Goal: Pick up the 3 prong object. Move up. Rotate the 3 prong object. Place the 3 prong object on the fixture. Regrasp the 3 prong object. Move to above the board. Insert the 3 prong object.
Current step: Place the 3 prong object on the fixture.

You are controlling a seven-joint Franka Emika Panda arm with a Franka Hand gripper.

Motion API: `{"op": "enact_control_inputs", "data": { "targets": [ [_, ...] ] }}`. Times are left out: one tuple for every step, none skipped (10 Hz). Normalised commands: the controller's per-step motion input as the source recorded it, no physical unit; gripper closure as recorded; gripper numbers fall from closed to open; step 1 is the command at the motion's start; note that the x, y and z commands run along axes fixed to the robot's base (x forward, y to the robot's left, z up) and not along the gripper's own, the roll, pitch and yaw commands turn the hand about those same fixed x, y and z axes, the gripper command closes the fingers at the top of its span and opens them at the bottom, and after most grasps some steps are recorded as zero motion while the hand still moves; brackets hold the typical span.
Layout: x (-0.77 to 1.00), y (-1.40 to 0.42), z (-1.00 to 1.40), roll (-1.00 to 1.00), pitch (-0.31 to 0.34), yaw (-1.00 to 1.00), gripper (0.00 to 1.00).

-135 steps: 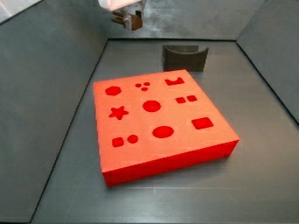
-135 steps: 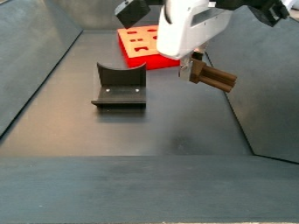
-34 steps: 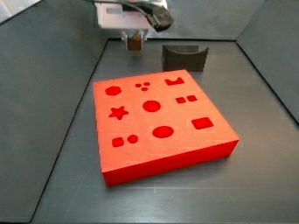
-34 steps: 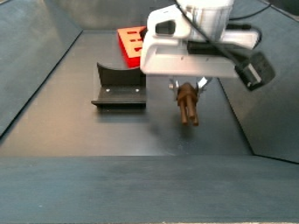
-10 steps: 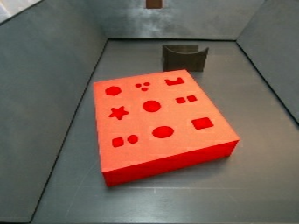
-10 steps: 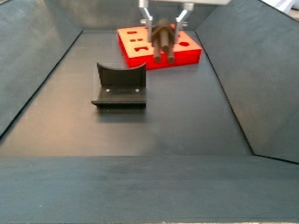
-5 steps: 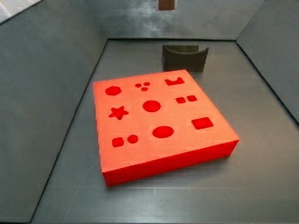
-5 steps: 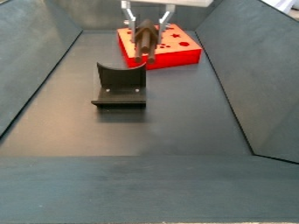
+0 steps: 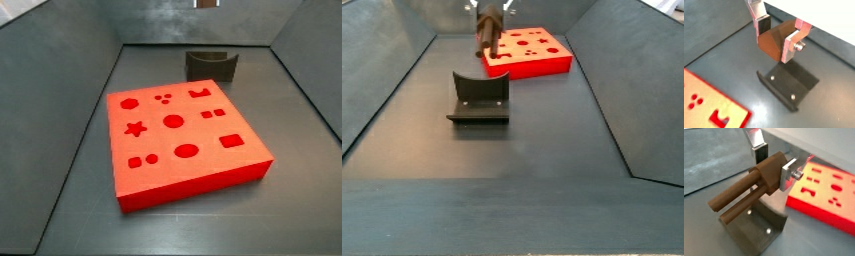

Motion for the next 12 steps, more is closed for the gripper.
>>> {"op": "enact_control_inputs", "data": {
  "targets": [
    [0.42, -0.01, 0.01, -1.0, 0.051, -0.02, 1.0],
    [0.31, 0.02, 0.01, -1.0, 0.072, -0.04, 1.0],
    [0.23, 0.03, 0.0, -1.0, 0.084, -0.05, 1.0],
    [0.12, 0.04, -0.01, -1.0, 0.099, -0.07, 1.0],
    [0.08, 0.04, -0.01, -1.0, 0.102, -0.08, 1.0],
    [0.05, 0.04, 0.0, -0.88, 0.079, -0.1, 1.0],
    [0.06, 0.04, -0.01, -0.7, 0.065, -0.1, 1.0],
    [0.07, 0.04, -0.01, -0.53, 0.064, -0.1, 1.0],
    [0.08, 0.04, -0.01, -0.36, 0.062, -0.1, 1.0],
    [0.07, 0.03, -0.01, -0.23, 0.048, -0.09, 1.0],
    [0.12, 0.13, -1.0, -1.0, 0.291, -0.12, 1.0],
    [0.12, 0.13, -1.0, -1.0, 0.285, -0.12, 1.0]
  ]
}}
